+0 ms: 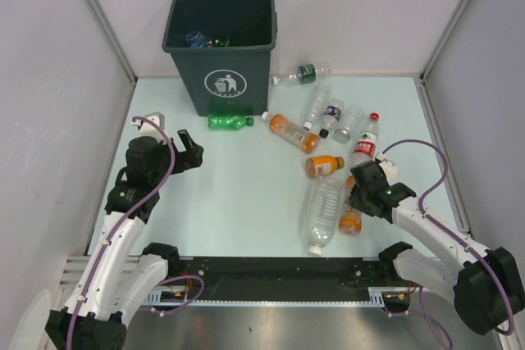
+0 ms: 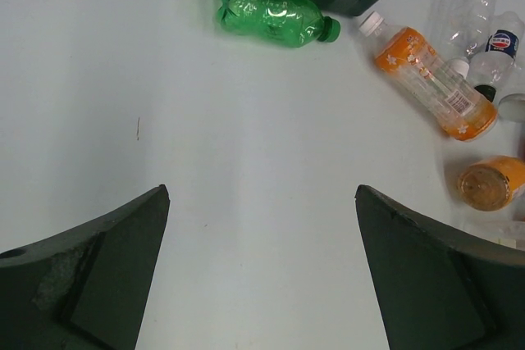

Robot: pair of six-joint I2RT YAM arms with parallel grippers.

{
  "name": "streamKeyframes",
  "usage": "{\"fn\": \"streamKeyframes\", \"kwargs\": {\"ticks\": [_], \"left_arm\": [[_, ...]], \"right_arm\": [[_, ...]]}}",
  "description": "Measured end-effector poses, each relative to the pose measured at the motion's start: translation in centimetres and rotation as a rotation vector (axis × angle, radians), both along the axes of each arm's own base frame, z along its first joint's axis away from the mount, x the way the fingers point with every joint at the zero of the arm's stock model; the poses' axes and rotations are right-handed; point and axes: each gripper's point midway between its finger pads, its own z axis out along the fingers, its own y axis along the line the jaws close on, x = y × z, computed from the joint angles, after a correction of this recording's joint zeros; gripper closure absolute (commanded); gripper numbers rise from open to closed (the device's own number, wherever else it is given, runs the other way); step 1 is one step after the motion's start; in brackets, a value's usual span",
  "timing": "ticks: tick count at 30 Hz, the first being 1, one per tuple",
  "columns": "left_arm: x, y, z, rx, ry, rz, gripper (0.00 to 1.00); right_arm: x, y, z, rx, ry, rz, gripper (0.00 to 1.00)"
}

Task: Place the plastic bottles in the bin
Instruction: Pick up the plastic bottle at the center of the board, then place the plastic bottle in the trash bin.

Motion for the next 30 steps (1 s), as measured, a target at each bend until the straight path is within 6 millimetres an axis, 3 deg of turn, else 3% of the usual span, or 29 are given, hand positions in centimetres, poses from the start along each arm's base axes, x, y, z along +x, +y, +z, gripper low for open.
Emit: {"fn": "streamKeyframes", "kwargs": {"ticks": [2,6,10,21,30], "left_arm": [[0.0,0.1,0.0,0.0,0.0,0.003,0.0],[0.0,0.2,0.0,0.0,0.0,0.008,0.0],[0.0,0.2,0.0,-0.005,0.001,0.003,0.0],[-0.1,0.1,0.1,-0.012,-0.002,-0.007,0.0],[-0.1,0.1,0.1,-0.013,-0.004,-0.005,0.0]], "right_arm": [[0.0,0.1,0.1,-0.004,-0.006,0.008,0.75],[0.0,0.4,0.9,0.008,-0.042,0.021,0.76],[-0.1,0.4,3.0,0.022,-0.11,0.029,0.75],[3.1,1.6,15.1,0.062,-0.368,0.085,0.73],[8.0,6.6,24.0,0.083,-0.579,0.288,0.68]]}}
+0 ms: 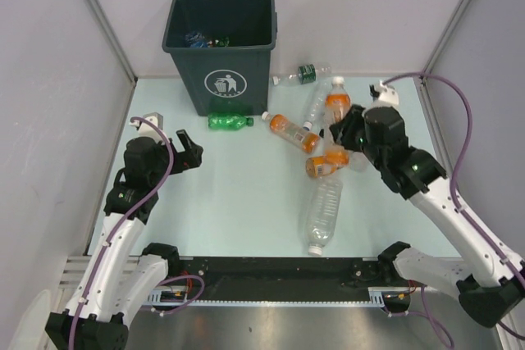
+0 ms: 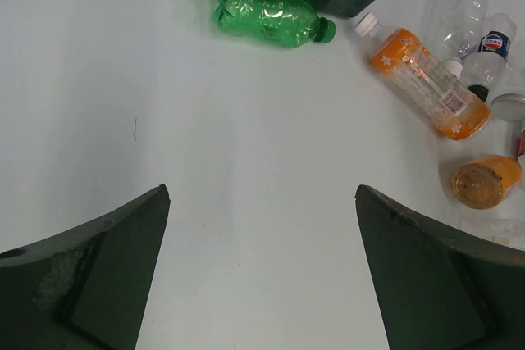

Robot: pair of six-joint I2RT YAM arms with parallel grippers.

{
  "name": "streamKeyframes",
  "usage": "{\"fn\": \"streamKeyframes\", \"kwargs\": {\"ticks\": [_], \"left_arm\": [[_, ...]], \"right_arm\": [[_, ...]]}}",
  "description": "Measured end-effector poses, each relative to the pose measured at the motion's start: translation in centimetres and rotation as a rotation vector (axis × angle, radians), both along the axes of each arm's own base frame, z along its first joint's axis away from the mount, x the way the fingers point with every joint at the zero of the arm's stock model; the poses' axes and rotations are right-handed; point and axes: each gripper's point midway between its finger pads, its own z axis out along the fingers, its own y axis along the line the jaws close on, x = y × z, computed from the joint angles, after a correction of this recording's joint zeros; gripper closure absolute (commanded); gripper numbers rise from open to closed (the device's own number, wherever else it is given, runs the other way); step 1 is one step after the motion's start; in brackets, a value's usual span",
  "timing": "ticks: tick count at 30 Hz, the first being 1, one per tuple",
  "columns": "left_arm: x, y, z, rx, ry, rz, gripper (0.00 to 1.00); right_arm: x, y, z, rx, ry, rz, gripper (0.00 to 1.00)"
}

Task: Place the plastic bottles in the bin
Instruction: Place the plastic bottle in the trash bin.

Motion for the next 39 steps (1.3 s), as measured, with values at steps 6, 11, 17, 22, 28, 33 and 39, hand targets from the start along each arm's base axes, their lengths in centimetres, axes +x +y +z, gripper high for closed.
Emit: {"fn": "streamKeyframes", "kwargs": {"ticks": [6,11,17,22,28,33,39], "left_arm": [[0.0,0.0,0.0,0.0,0.0,-0.001,0.0],[0.0,0.0,-0.1,0.0,0.002,-0.001,0.0],[0.0,0.0,-0.1,0.0,0.002,0.0,0.0],[0.1,0.0,-0.3,-0.001,0.006,0.0,0.0],[0.1,-0.1,-0.9,-0.002,0.02,-0.002,0.0],[0.1,-0.1,-0.9,-0.006,0.023,-0.002,0.0],[0.2,-0.1,-0.9,-0.007,0.021,-0.002,0.0]], "right_arm": [[5.2,4.8,8.1,0.022,-0.199,0.111,0.66],[8.7,8.2,13.9,0.03,-0.382,0.163,0.66],[13.0,11.7,18.8,0.023,-0.577,0.175,0.65],[16.1,13.2,20.8,0.038,-0.708,0.14,0.66],[20.5,15.5,22.9,0.072,-0.847,0.078,0.65],[24.1,18.0,23.7,0.08,-0.916,0.044,0.63],[27.3,20.2,21.8,0.071,-0.949,0.024,0.44]]}}
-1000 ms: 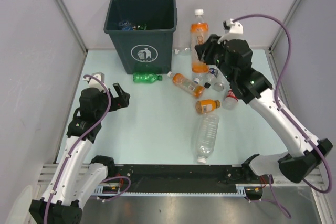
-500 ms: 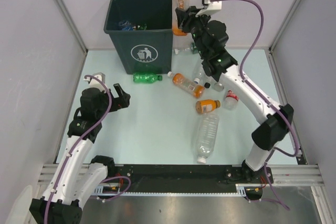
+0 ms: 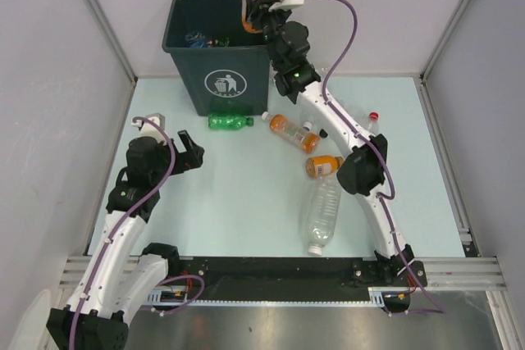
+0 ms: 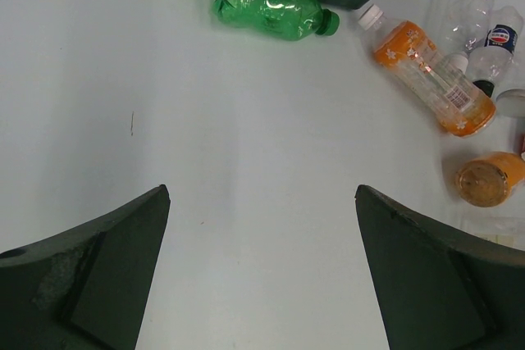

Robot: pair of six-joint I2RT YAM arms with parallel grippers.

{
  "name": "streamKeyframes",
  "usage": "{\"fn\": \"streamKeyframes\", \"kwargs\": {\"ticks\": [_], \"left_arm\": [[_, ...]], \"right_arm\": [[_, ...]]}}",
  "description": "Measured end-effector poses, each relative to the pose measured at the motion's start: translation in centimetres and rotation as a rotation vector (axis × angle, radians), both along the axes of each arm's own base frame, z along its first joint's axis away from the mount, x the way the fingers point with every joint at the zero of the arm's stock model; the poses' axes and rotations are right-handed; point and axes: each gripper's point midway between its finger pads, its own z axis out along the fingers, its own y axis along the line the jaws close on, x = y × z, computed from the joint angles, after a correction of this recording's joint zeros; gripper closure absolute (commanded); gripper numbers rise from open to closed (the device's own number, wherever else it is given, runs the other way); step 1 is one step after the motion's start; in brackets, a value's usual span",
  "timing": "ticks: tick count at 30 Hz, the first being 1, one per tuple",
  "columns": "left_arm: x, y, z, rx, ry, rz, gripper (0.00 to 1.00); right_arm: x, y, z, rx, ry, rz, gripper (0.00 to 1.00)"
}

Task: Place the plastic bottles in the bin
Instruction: Place the plastic bottle in the trash bin, then pick up the plastic bottle at the center of the board.

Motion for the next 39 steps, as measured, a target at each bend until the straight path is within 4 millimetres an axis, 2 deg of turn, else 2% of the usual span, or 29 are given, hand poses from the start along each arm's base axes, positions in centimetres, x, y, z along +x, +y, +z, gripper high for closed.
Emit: {"fn": "streamKeyframes", "kwargs": {"ticks": [2,3,5,8,15,19,22,26,33,36,39], "left_arm": [[0.0,0.0,0.0,0.0,-0.001,0.0,0.0],[0.0,0.0,0.0,0.0,-0.001,0.0,0.0],[0.1,0.0,-0.1,0.0,0.003,0.0,0.0],[0.1,0.0,-0.2,0.001,0.008,0.0,0.0],[0.1,0.0,-0.3,0.001,0.01,0.0,0.0],[0.1,0.0,-0.3,0.001,0.009,0.0,0.0],[0.1,0.0,-0.3,0.001,0.009,0.001,0.0],[0.1,0.0,-0.3,0.001,0.009,0.001,0.0],[0.1,0.0,-0.2,0.002,0.008,0.003,0.0],[0.1,0.1,-0.2,0.003,0.009,0.004,0.0],[0.1,0.1,-0.2,0.003,0.009,0.004,0.0]], "right_arm": [[0.7,0.5,-1.3,-0.016,0.014,-0.003,0.31],[1.2,0.7,-2.2,-0.028,0.026,-0.005,0.13],[1.7,1.0,-3.3,-0.037,0.05,0.001,0.0],[2.2,0.9,-4.3,-0.066,0.073,-0.003,0.0],[2.6,0.3,-4.3,-0.075,0.073,-0.016,0.0],[1.8,0.1,-4.4,-0.101,0.092,-0.022,0.0],[0.1,-0.8,-4.0,-0.131,0.121,-0.035,0.0],[-3.1,-2.8,-2.5,-0.143,0.143,-0.051,0.0],[-10.8,-9.2,0.6,-0.115,0.199,-0.091,0.0],[-13.4,-11.8,0.2,-0.118,0.242,-0.113,0.0],[-15.1,-14.3,-2.1,-0.151,0.317,-0.149,0.0]]}}
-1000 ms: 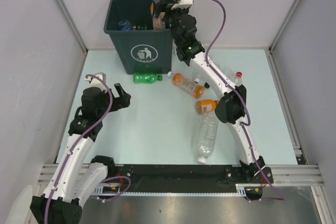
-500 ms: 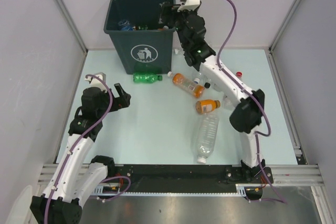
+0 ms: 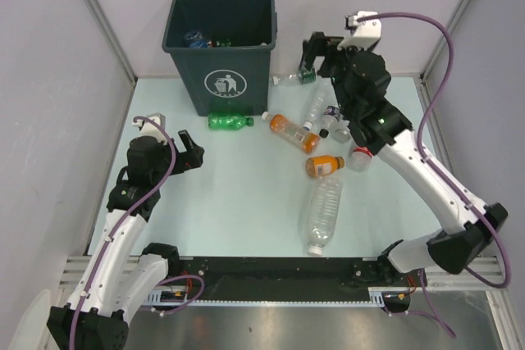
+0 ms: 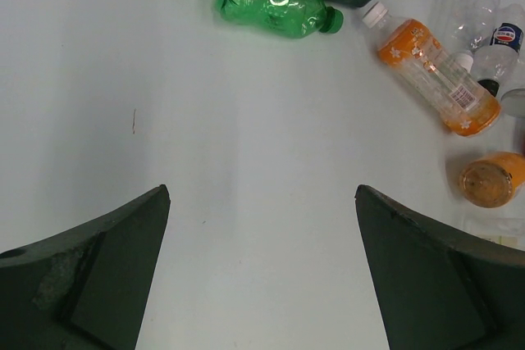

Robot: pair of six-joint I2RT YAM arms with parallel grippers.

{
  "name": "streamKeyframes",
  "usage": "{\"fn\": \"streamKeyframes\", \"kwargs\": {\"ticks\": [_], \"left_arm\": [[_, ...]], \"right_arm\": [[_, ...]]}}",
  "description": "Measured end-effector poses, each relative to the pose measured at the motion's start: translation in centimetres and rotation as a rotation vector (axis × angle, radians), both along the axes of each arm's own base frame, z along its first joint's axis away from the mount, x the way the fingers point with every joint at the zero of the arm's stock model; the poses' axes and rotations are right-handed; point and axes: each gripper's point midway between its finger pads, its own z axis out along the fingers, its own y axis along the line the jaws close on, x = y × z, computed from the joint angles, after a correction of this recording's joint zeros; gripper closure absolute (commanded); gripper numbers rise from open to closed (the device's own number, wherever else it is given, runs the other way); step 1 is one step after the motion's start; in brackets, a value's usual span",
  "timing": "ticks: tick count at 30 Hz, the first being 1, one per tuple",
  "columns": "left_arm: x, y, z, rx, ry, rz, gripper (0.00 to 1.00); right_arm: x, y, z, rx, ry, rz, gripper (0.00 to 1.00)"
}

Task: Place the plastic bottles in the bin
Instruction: Pick up the plastic bottle at the center of the board.

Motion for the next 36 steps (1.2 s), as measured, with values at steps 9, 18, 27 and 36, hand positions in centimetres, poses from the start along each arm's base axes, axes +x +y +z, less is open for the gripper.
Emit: {"fn": "streamKeyframes", "kwargs": {"ticks": [9,18,27,36], "left_arm": [[0.0,0.0,0.0,0.0,-0.001,0.0,0.0],[0.0,0.0,0.0,0.0,-0.001,0.0,0.0],[0.0,0.0,0.0,0.0,-0.001,0.0,0.0],[0.0,0.0,0.0,0.0,0.0,0.001,0.0]], "right_arm": [[-1.4,-11.9,-12.8,-0.028,0.422,-0.251,0.0],[-3.6,-20.5,-26.9,-0.033,0.83,-0.507,0.0],[-4.2,-19.7,-35.3,0.001,1.051,-0.436,0.02],[-2.7,-17.8,-39.3,0.036,1.129,-0.364,0.06]]}}
